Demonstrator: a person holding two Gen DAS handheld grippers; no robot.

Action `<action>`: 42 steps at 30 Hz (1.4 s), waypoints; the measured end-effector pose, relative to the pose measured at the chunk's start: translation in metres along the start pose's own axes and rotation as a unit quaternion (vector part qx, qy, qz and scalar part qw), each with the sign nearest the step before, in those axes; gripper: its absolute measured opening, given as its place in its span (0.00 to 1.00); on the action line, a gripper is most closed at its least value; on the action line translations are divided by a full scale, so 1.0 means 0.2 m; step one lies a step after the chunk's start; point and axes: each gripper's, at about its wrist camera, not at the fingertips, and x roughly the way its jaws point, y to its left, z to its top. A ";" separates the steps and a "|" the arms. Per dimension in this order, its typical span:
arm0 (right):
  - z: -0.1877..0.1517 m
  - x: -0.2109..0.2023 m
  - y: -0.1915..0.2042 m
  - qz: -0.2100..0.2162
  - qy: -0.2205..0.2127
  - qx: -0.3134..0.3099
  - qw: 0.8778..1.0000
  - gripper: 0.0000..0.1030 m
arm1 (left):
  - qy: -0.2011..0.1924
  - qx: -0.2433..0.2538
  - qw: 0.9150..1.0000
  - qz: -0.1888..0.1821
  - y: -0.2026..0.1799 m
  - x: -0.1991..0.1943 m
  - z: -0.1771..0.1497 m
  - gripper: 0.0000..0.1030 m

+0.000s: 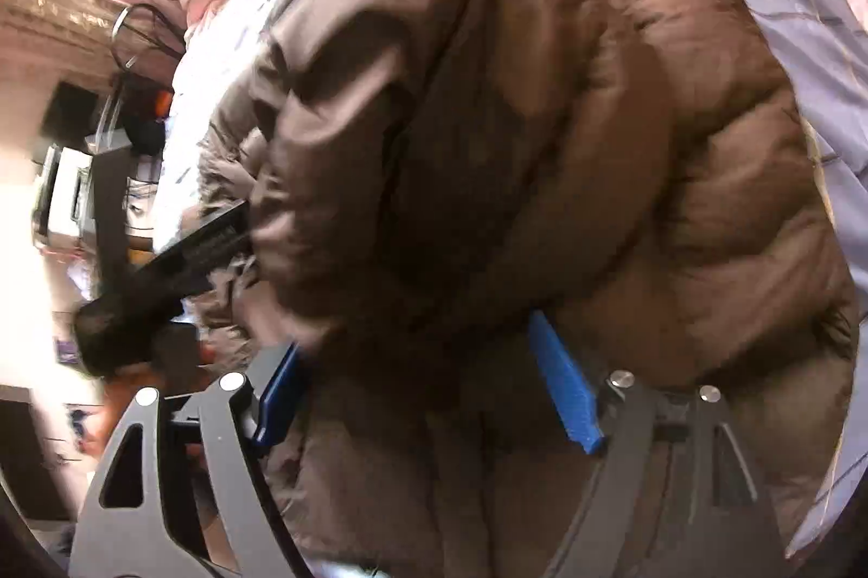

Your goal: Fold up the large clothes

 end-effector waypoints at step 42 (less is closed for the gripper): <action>0.02 0.37 0.00 -0.149 0.011 -0.116 0.982 0.54 | 0.095 0.067 0.993 0.032 0.05 0.22 -0.26 0.98</action>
